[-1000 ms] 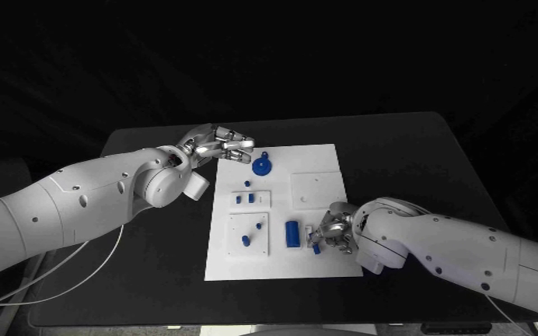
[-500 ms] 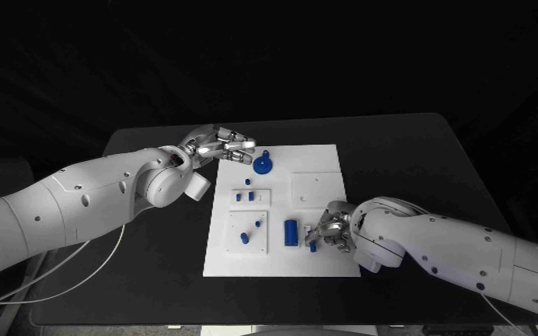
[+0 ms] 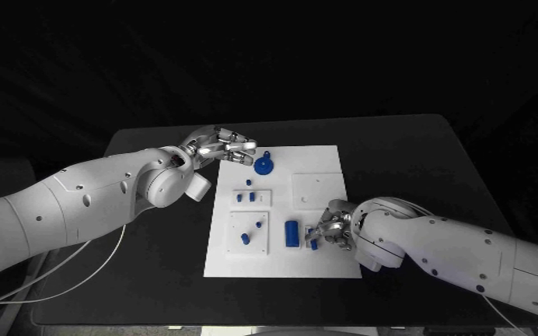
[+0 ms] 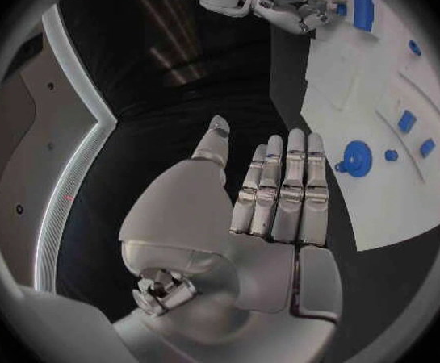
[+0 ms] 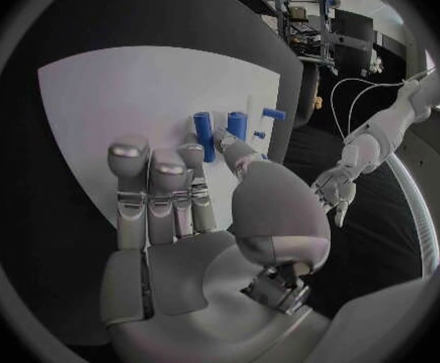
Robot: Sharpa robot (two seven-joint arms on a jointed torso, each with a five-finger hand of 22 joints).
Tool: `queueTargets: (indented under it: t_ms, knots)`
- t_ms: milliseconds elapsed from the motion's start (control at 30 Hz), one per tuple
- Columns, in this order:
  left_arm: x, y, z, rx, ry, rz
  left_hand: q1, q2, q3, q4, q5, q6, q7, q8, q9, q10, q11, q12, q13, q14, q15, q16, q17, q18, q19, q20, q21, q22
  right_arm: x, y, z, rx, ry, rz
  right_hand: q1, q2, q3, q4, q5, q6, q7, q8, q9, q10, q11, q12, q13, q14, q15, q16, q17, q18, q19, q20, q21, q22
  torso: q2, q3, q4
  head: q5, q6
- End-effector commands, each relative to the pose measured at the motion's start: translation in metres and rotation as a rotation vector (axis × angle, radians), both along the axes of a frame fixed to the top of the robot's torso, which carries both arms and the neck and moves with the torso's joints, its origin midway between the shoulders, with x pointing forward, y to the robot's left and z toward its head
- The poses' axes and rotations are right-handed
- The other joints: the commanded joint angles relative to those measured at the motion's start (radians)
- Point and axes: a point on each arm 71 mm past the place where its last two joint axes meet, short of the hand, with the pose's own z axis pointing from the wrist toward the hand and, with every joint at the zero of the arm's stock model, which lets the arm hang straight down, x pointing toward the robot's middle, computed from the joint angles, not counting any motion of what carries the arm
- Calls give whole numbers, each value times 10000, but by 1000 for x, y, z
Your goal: Assemble the parts on the task board
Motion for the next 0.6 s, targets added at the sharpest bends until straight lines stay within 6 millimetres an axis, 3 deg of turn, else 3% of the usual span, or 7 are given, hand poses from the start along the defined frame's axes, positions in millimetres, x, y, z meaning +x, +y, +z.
queueTargets:
  t_ms: [33, 367, 600]
  knots:
    - [-1, -2, 1, -60, -4, -186, -82, 1, 3, 73, 28, -35, -12, 47, 7, -81, -7, -15, 16, -76, 21, -35, 11, 31, -70, 37, -19, -12, 1, -2, -1, -237, -250, 58, 71, 30, 21, -14, -42, 82, 3, -38, -1953, -18, 6, -33, -14, 2, -53, -33, 6, 21, 187, -72, -35, 938, 3, 10, 0, 11, 17]
    - [-1, -2, 1, -53, -1, -185, -80, 7, 4, 79, 29, -32, -13, 47, 7, -81, -7, -15, 16, -77, 22, -35, 13, 32, -71, 37, -18, -12, 1, 2, -1, -238, -171, 245, 15, 17, -49, 22, -185, 106, -5, -39, -1955, -12, 6, -41, -24, 0, -53, -41, 2, 14, 186, -76, -47, 937, 1, 2, 0, 38, 20]
    - [-1, -2, 1, -48, -1, -177, -80, 7, 4, 79, 29, -32, -13, 47, 7, -81, -7, -15, 16, -77, 22, -35, 13, 32, -71, 37, -18, -12, 0, 3, -2, -337, 13, 398, -6, -93, -175, 348, -738, 69, 9, -39, -1958, -20, 20, -79, -56, -2, -43, -63, -11, 12, 180, -68, -97, 929, 3, -1, 1, 50, 15]
